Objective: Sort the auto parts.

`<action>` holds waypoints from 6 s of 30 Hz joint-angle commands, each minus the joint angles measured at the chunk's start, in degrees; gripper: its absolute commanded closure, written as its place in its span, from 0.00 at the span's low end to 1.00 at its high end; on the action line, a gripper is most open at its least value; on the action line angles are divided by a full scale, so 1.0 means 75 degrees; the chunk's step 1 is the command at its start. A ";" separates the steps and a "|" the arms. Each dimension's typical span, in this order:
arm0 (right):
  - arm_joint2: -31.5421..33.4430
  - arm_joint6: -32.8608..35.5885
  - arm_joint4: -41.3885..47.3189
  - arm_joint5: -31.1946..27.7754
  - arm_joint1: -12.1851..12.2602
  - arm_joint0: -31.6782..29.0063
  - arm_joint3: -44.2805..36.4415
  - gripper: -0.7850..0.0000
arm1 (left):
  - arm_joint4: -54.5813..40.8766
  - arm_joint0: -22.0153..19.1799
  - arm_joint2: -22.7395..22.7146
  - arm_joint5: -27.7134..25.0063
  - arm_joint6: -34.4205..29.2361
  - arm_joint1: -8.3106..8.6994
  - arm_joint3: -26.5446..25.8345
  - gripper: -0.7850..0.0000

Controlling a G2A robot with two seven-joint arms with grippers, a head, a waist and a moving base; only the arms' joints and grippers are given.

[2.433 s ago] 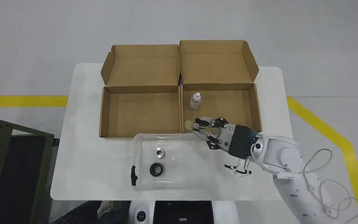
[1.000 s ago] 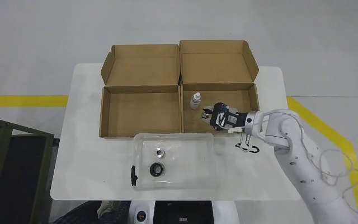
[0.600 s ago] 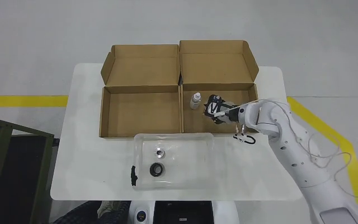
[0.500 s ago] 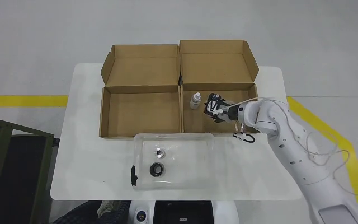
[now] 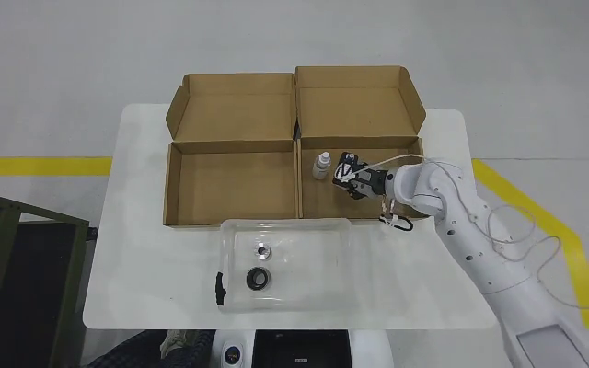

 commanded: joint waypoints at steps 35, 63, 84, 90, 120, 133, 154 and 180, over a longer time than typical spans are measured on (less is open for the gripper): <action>0.1471 -0.0043 0.0136 -0.0240 0.0468 -0.1752 -0.3893 0.51 | 0.0000 0.0000 0.0000 0.0000 0.0000 0.0000 0.0000 0.00; -0.1364 -0.1083 -0.1137 0.0279 -0.0068 -0.1530 -0.3786 0.52 | 0.0000 0.0000 0.0000 0.0000 0.0000 0.0000 0.0000 0.00; -0.1864 -0.0963 -0.1683 0.0433 -0.0279 -0.1518 -0.2966 0.53 | 0.0000 0.0000 0.0000 0.0000 0.0000 0.0000 0.0000 0.00; -0.2020 -0.1001 -0.1656 0.0444 -0.0375 -0.1434 -0.2603 0.53 | 0.0000 0.0000 0.0000 0.0000 0.0000 0.0000 0.0000 0.00; -0.2803 -0.1842 -0.1427 0.0529 -0.1069 -0.0671 -0.0881 0.62 | 0.0000 0.0000 0.0000 0.0000 0.0000 0.0000 0.0000 0.00; -0.2578 -0.1959 -0.1472 0.0356 -0.1088 -0.0757 -0.1177 1.00 | 0.0000 0.0000 0.0000 0.0000 0.0000 0.0000 0.0000 0.00; -0.0673 -0.2926 -0.1153 -0.0068 -0.0526 -0.2099 -0.3546 1.00 | 0.0000 0.0000 0.0000 0.0000 0.0000 0.0000 0.0000 0.00; 0.1680 -0.4822 -0.0506 -0.0242 -0.0092 -0.3509 -0.4441 1.00 | 0.0000 0.0000 0.0000 0.0000 0.0000 0.0000 0.0000 0.00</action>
